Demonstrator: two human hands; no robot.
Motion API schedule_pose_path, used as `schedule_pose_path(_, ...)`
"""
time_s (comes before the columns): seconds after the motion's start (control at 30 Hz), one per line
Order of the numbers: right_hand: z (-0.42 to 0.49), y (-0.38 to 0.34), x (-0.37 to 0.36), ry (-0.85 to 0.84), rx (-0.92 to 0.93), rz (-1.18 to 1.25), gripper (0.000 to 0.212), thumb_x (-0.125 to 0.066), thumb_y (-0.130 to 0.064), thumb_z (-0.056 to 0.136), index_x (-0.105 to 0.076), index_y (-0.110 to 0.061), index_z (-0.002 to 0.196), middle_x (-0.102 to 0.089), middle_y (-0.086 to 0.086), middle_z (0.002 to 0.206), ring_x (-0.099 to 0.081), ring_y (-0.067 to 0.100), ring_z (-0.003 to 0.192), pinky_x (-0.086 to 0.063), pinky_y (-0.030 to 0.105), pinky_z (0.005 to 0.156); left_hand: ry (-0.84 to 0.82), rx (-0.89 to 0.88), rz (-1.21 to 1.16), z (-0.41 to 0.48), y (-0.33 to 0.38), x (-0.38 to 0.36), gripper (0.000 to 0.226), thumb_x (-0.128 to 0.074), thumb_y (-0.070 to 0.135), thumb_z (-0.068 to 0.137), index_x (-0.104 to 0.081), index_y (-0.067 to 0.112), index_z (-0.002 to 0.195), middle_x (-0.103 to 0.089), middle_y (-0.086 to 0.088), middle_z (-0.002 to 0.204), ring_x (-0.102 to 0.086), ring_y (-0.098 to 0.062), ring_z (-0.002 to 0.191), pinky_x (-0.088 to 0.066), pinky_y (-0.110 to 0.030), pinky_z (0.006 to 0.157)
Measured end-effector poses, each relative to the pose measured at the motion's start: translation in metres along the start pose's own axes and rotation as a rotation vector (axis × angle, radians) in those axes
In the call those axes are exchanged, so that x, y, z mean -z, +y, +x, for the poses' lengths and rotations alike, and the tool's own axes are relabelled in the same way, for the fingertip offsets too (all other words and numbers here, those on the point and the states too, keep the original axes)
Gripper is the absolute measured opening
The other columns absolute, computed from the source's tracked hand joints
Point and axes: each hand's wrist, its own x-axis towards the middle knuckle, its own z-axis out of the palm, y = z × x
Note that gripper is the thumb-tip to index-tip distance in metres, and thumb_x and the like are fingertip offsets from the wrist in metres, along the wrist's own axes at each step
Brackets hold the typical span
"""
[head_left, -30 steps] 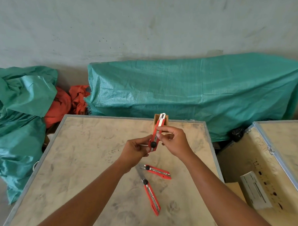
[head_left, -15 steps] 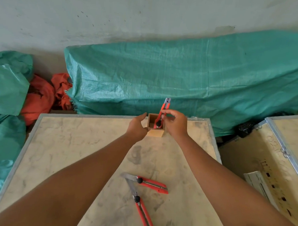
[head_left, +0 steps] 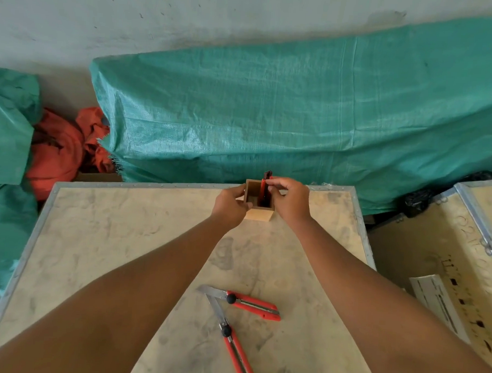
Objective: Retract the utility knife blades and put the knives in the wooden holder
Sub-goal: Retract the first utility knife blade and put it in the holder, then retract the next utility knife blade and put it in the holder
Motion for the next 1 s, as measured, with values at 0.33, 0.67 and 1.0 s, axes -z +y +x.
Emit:
schedule_pose_path(0.33, -0.086, 0.003, 0.018, 0.035, 0.027, -0.022, 0.018, -0.077, -0.003, 0.086, -0.08, -0.01, 0.103, -0.076, 0.008, 0.11, -0.072, 0.021, 0.102, -0.056, 0.027, 0.093, 0.062, 0.032, -0.068, -0.044, -0.011, 0.005, 0.052, -0.069, 0.011, 0.09, -0.055, 0.018, 0.139, -0.059, 0.001, 0.14, -0.064, -0.008, 0.089, -0.05, -0.016, 0.068)
schedule_pose_path(0.67, -0.212, 0.019, 0.026, -0.446, -0.23, 0.02, 0.019, -0.073, -0.009, 0.091, -0.079, -0.014, 0.108, -0.076, -0.006, 0.101, -0.072, 0.009, 0.085, -0.052, 0.004, 0.068, 0.118, 0.252, -0.152, -0.2, -0.106, -0.011, 0.048, -0.07, 0.008, 0.086, -0.061, 0.016, 0.132, -0.063, -0.001, 0.132, -0.069, -0.02, 0.103, -0.057, -0.032, 0.086)
schedule_pose_path(1.0, -0.252, 0.005, -0.012, -0.857, -0.06, -0.21, 0.036, -0.062, -0.006, 0.097, -0.068, -0.02, 0.13, -0.069, -0.003, 0.114, -0.063, 0.009, 0.098, -0.044, 0.016, 0.088, 0.148, 0.384, 0.141, -0.298, -0.15, -0.097, 0.049, -0.069, 0.02, 0.081, -0.061, 0.023, 0.13, -0.054, -0.006, 0.125, -0.066, -0.025, 0.099, -0.056, -0.032, 0.08)
